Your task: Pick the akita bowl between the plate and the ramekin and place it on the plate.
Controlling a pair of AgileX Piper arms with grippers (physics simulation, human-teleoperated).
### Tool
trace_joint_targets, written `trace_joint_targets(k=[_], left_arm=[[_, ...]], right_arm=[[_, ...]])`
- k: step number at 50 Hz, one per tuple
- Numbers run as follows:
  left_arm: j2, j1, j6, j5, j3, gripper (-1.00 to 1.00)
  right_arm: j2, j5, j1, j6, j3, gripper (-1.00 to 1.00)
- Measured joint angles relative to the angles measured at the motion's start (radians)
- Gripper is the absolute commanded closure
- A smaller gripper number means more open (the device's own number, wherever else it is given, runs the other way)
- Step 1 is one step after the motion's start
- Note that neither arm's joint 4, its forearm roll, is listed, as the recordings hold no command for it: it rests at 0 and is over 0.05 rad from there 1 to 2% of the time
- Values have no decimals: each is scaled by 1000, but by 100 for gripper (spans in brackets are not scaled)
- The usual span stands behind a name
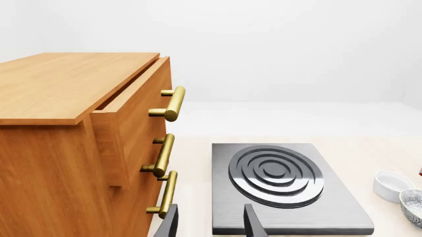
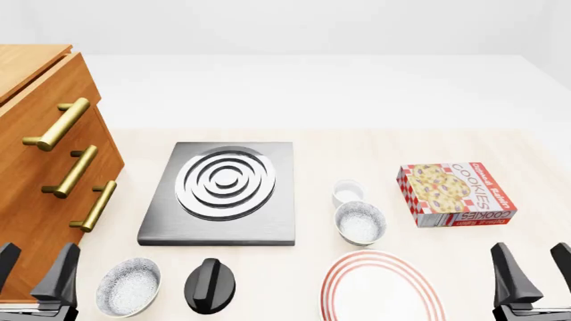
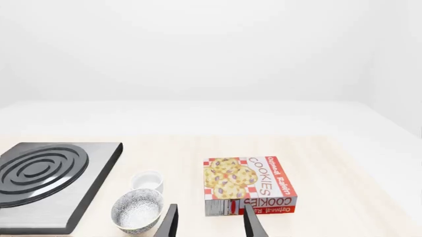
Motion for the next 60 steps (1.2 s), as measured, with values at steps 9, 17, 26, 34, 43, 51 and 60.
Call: trace_joint_targets(k=[9, 17, 26, 34, 43, 51, 60], left_arm=[[0, 0, 0, 0, 0, -100], [0, 0, 0, 0, 0, -100], [0, 0, 0, 0, 0, -100], [0, 0, 0, 0, 0, -100], [0, 0, 0, 0, 0, -100], [0, 0, 0, 0, 0, -100], [0, 0, 0, 0, 0, -100]], right_arm=[[-2, 11, 11, -9, -2, -100], [-4, 29, 20, -15, -26, -100], [-5, 94, 43, -43, -124, -100], [47, 177, 66, -36, -252, -100], [168, 280, 63, -53, -450, -100], [283, 406, 65, -64, -648, -100], [438, 531, 95, -77, -839, -100]])
